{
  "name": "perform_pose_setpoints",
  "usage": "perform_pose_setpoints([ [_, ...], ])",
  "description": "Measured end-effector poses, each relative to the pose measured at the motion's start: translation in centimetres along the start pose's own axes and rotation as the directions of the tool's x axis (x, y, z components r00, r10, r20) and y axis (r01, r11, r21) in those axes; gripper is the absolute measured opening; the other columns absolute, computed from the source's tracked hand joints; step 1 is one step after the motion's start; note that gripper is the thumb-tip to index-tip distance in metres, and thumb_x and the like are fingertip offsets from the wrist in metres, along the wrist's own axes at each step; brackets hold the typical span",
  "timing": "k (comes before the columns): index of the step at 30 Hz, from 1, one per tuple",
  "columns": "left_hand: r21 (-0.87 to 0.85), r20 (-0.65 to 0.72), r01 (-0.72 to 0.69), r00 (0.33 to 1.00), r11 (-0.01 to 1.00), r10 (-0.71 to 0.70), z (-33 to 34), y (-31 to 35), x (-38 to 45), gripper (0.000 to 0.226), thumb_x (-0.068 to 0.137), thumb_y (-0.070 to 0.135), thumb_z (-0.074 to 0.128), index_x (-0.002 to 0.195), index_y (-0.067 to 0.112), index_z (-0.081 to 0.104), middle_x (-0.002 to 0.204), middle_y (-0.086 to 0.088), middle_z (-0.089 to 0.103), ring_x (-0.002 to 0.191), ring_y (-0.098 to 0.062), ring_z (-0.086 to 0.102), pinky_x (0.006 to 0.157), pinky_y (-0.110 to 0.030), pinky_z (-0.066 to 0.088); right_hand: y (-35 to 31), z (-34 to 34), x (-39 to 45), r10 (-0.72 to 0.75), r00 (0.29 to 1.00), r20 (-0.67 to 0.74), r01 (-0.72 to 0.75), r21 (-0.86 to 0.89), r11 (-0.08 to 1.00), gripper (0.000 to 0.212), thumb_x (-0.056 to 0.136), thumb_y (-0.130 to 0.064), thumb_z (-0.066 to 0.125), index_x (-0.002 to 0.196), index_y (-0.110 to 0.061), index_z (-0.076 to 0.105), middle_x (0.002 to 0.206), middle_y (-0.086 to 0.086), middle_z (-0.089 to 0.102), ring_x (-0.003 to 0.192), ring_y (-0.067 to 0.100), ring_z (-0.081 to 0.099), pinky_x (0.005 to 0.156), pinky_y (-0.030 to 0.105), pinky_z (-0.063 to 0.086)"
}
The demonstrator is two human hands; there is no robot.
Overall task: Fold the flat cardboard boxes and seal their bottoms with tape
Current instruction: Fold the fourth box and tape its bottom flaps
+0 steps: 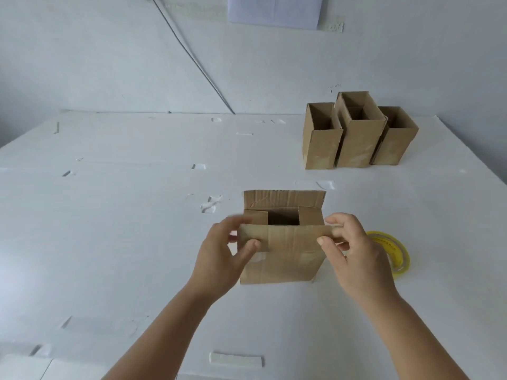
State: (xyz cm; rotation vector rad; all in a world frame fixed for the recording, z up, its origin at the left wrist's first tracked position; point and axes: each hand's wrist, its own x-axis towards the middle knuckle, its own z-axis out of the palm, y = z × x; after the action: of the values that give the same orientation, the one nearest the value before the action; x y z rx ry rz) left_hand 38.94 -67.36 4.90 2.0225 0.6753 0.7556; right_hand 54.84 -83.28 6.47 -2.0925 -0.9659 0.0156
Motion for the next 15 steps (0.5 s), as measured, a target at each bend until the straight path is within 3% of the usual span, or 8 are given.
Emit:
perform_pose_setpoints([
  [3,-0.032,0.053,0.007,0.999,0.999,-0.005,-0.4,0.2,1.4,0.071,0.08,0.014,0.075,0.134,0.04,0.036,0.13,0.022,0.039,0.102,0.002,0.053,0.077,-0.01,0.046,-0.2,-0.2,0.9,0.015,0.999,0.046,-0.014,-0.023,1.0,0.051,0.085,-0.019,0.068,0.13,-0.026,0.046,0.122,-0.009,0.056,0.081,0.003,0.059,0.064,0.017,0.043],
  [5,0.056,0.152,-0.017,0.988,0.998,0.008,-0.8,0.3,2.4,0.088,0.081,0.017,0.075,0.144,0.043,0.02,0.145,0.022,0.023,0.108,-0.002,0.051,0.083,-0.009,0.044,-0.4,-0.5,1.7,-0.048,0.991,0.122,0.056,-0.058,0.997,0.07,0.086,-0.016,0.066,0.144,-0.029,0.03,0.148,-0.008,0.034,0.109,0.012,0.056,0.083,0.023,0.046],
  [7,0.187,0.248,-0.088,0.968,0.978,0.039,-1.2,0.4,3.2,0.091,0.083,0.021,0.073,0.147,0.042,0.012,0.152,0.023,0.011,0.13,-0.011,0.036,0.1,-0.013,0.031,-0.9,-0.9,2.5,-0.07,0.966,0.249,0.101,-0.115,0.988,0.081,0.09,-0.014,0.061,0.15,-0.033,0.01,0.159,-0.008,0.009,0.138,0.018,0.029,0.107,0.029,0.031],
  [8,0.25,0.285,-0.117,0.958,0.961,0.043,-1.4,0.5,3.5,0.091,0.083,0.024,0.071,0.148,0.042,0.011,0.151,0.026,0.009,0.137,-0.013,0.024,0.108,-0.019,0.022,-1.0,-1.1,3.0,-0.062,0.949,0.31,0.107,-0.13,0.986,0.083,0.091,-0.014,0.059,0.15,-0.035,0.004,0.16,-0.009,0.004,0.143,0.016,0.017,0.111,0.027,0.021],
  [11,0.335,0.306,-0.127,0.952,0.933,0.02,-1.7,0.9,4.4,0.086,0.082,0.031,0.071,0.148,0.045,0.017,0.142,0.025,0.02,0.132,-0.013,0.017,0.113,-0.036,0.021,-1.1,-1.5,3.7,-0.06,0.934,0.353,0.122,-0.157,0.98,0.082,0.092,-0.016,0.059,0.151,-0.032,0.004,0.157,-0.008,0.013,0.142,0.013,0.016,0.109,0.023,0.018],
  [15,0.373,0.292,-0.162,0.955,0.914,0.05,-1.5,0.5,4.2,0.056,0.085,0.04,0.066,0.137,0.04,0.046,0.121,0.019,0.034,0.113,-0.007,0.024,0.104,-0.028,0.026,-0.7,-1.2,3.2,-0.063,0.952,0.299,0.113,-0.153,0.982,0.058,0.092,-0.016,0.056,0.145,-0.023,0.033,0.138,-0.005,0.044,0.126,0.011,0.041,0.093,0.014,0.027],
])
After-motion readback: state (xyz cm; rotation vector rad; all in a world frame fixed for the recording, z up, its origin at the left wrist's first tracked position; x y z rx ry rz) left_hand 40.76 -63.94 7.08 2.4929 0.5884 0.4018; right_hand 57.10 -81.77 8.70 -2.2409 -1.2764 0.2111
